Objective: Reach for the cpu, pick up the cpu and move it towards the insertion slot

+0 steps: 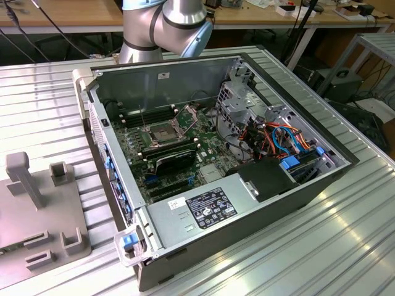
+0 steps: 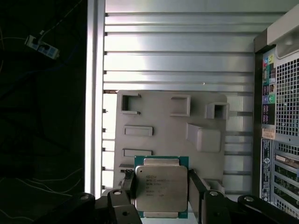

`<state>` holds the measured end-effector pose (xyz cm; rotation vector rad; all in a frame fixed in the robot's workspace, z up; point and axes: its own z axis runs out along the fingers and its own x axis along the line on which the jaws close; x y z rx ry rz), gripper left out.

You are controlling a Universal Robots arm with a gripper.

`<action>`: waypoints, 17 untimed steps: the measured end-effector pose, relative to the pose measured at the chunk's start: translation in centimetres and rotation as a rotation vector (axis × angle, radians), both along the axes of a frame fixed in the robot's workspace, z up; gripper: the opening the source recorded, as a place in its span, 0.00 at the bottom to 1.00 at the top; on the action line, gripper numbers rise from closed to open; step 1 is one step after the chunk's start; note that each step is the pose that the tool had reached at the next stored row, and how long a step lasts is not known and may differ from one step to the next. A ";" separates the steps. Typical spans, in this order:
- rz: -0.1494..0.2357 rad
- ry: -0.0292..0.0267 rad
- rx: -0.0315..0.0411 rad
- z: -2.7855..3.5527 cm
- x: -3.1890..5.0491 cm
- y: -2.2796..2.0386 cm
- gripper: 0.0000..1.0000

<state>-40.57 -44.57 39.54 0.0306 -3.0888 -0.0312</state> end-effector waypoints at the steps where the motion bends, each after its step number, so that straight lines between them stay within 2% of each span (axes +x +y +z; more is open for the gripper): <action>1: 0.000 0.0000 0.0000 0.00 0.04 0.00 0.55; 17: 0.000 0.0000 0.0000 0.00 1.16 0.00 0.55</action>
